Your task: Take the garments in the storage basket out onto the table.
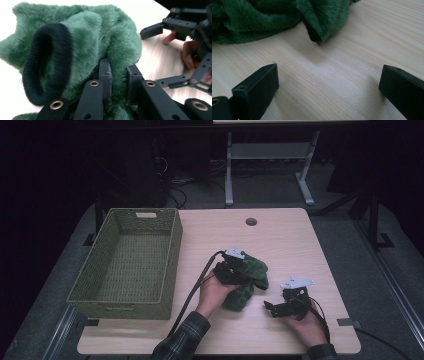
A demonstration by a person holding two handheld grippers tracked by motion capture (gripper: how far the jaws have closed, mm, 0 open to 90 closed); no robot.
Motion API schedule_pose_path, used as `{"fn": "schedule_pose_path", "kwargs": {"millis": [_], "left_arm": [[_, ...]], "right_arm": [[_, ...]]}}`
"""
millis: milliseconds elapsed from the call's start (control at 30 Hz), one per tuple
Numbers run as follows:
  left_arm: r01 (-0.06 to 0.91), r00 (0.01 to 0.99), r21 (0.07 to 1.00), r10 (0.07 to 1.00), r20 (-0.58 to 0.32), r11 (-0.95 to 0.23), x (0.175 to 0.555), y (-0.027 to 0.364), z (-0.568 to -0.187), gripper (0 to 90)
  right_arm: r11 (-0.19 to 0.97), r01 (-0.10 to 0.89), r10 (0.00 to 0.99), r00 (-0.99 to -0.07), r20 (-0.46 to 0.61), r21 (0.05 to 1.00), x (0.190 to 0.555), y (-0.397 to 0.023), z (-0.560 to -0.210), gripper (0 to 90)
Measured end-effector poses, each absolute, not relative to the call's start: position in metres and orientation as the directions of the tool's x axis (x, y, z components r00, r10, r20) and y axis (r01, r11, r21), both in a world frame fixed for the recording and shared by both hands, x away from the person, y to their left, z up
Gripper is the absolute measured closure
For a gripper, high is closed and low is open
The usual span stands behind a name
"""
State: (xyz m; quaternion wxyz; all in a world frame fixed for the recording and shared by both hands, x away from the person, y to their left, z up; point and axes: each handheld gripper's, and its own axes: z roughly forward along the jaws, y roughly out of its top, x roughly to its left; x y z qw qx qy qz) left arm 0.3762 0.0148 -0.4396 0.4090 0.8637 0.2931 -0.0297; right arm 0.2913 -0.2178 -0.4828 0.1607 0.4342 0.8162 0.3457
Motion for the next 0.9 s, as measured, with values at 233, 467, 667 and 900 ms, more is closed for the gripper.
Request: {"fn": "schedule_pose_path", "kwargs": {"millis": [233, 467, 667, 900], "left_arm": [[0.496, 0.849, 0.702, 0.455, -0.269, -0.511, 0.373, 0.01, -0.434, 61.5], [0.463, 0.86, 0.728, 0.456, -0.231, -0.506, 0.361, 0.036, -0.411, 39.6], [0.446, 0.862, 0.747, 0.462, -0.209, -0.494, 0.351, 0.064, -0.408, 25.7], [0.433, 0.865, 0.75, 0.465, -0.19, -0.499, 0.341, 0.089, -0.412, 15.0]], "right_arm": [[0.384, 0.597, 0.82, -0.571, 0.038, 0.704, 0.291, -0.218, -0.483, 2.4], [0.38, 0.601, 0.827, -0.561, 0.033, 0.703, 0.29, -0.217, -0.483, 2.4], [0.384, 0.598, 0.821, -0.569, 0.035, 0.704, 0.29, -0.217, -0.483, 2.4], [0.429, 0.58, 0.798, -0.603, 0.011, 0.692, 0.29, -0.216, -0.478, 11.0]]}}
